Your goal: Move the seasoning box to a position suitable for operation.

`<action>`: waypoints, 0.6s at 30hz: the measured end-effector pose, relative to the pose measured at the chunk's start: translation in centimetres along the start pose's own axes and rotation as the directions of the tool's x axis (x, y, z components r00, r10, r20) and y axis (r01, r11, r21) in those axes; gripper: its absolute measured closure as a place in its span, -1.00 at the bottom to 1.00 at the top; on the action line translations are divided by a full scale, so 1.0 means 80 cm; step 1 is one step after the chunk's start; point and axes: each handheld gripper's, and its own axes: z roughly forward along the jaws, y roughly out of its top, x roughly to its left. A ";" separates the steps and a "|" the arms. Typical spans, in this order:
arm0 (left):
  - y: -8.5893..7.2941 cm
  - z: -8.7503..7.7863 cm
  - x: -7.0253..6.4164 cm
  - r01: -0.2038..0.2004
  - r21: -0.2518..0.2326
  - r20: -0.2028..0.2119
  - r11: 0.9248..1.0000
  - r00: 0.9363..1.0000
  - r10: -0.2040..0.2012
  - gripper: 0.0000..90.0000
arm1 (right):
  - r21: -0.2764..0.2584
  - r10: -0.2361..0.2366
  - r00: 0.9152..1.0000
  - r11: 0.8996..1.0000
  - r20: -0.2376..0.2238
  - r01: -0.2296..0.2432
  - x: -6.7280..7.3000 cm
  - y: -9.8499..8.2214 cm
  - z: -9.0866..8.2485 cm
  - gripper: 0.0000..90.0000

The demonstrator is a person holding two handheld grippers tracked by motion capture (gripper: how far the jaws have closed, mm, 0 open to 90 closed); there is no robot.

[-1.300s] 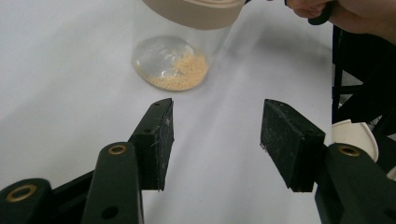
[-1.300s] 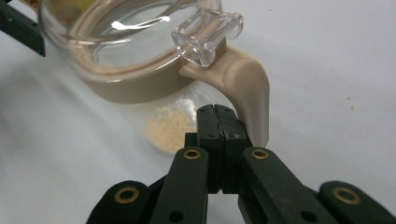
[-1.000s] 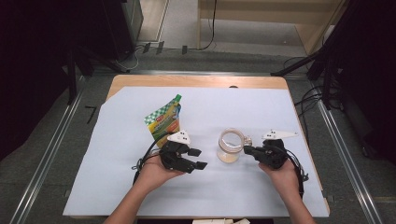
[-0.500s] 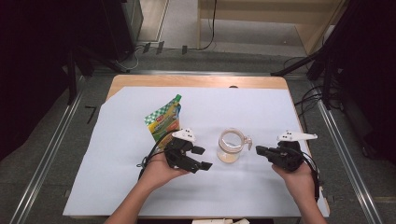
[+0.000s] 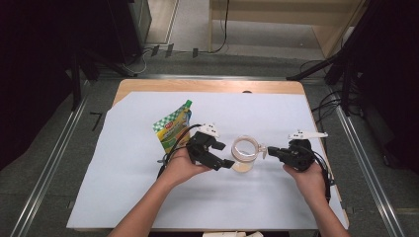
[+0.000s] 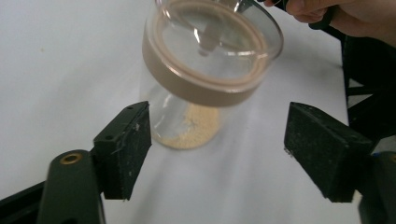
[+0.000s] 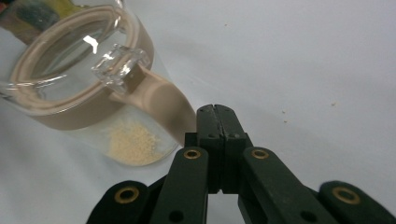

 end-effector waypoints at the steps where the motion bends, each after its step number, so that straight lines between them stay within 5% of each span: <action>1: 0.002 0.004 0.002 -0.010 0.007 0.000 1.000 1.000 0.010 -0.55 | 0.000 0.002 1.000 1.000 0.001 -0.002 -0.001 0.000 0.002 1.00; 18: 0.024 0.042 0.003 -0.146 -0.021 -0.014 0.989 0.989 0.146 -0.73 | 0.013 -0.003 1.000 1.000 0.004 0.003 0.001 0.000 0.014 1.00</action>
